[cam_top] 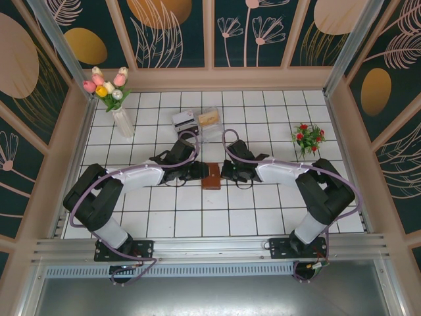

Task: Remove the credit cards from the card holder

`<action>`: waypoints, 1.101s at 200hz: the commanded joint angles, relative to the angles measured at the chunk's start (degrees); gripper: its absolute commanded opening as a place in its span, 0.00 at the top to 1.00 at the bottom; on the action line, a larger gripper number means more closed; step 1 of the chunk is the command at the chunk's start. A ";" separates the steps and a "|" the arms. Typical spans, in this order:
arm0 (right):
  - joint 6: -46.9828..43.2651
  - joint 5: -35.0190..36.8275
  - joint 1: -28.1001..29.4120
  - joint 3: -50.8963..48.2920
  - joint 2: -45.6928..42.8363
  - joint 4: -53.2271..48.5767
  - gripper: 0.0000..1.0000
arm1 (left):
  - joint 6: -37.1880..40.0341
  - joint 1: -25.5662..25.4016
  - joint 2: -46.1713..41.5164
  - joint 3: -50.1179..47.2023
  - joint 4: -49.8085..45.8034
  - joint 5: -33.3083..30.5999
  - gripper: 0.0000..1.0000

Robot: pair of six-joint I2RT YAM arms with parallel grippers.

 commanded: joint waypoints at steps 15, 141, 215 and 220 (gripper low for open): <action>-5.08 0.82 -0.58 2.11 -2.73 -1.07 0.98 | -2.73 2.98 -3.61 -0.08 -2.55 -4.57 0.43; -8.87 -18.69 -1.87 3.16 -6.84 8.44 0.97 | -8.23 8.58 -12.02 -6.38 1.58 -3.45 0.01; -8.29 -18.80 -2.19 3.53 -4.30 9.27 0.97 | -5.54 8.53 -9.65 -6.29 2.04 0.33 0.18; -8.38 -18.57 -2.17 3.67 -4.21 9.06 0.97 | -5.38 8.53 -9.27 -6.25 2.21 0.87 0.20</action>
